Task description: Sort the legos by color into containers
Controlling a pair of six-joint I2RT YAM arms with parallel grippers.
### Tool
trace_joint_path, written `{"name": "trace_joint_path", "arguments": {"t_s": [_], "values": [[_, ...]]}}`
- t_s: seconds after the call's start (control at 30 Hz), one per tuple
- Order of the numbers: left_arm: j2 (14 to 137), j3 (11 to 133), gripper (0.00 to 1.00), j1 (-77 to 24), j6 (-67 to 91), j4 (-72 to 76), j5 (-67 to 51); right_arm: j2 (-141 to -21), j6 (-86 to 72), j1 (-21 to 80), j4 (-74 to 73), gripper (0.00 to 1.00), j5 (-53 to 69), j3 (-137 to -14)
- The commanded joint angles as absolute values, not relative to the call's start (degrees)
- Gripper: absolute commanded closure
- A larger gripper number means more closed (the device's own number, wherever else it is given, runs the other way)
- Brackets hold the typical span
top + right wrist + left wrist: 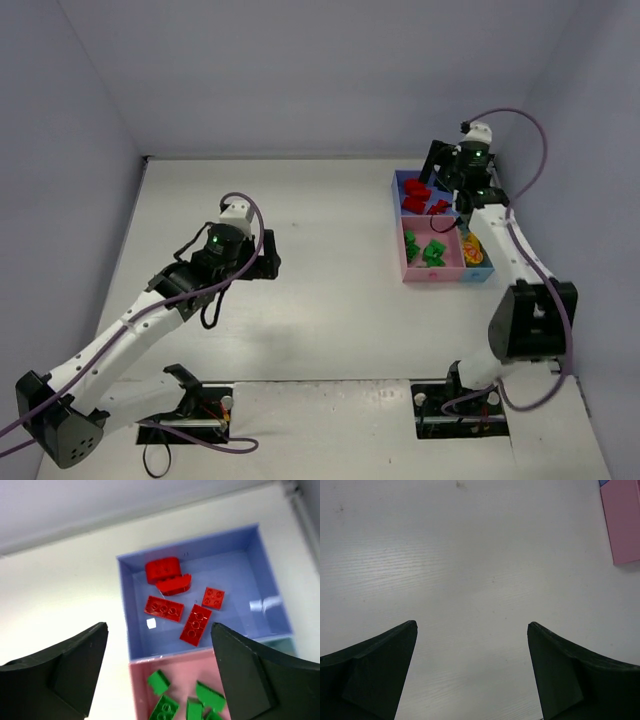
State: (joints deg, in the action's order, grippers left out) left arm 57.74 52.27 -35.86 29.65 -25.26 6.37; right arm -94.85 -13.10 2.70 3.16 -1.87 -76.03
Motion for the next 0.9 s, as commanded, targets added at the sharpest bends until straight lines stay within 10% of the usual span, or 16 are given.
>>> {"name": "trace_joint_path", "arguments": {"t_s": [0.0,0.13,0.87], "values": [[58.0,58.2,0.15,-35.2,30.4,-28.0,8.2,-80.5,-10.5,3.0,5.9,0.18,-0.5,-71.7],[57.9,63.4,0.15,-35.1,29.7,-31.7,8.8,-69.0,-9.9,3.0,1.9,0.0,1.2,-66.4],[49.1,68.0,0.15,-34.6,29.9,-40.5,16.1,-25.5,-12.3,5.4,-17.3,0.0,1.9,-52.6]]}}
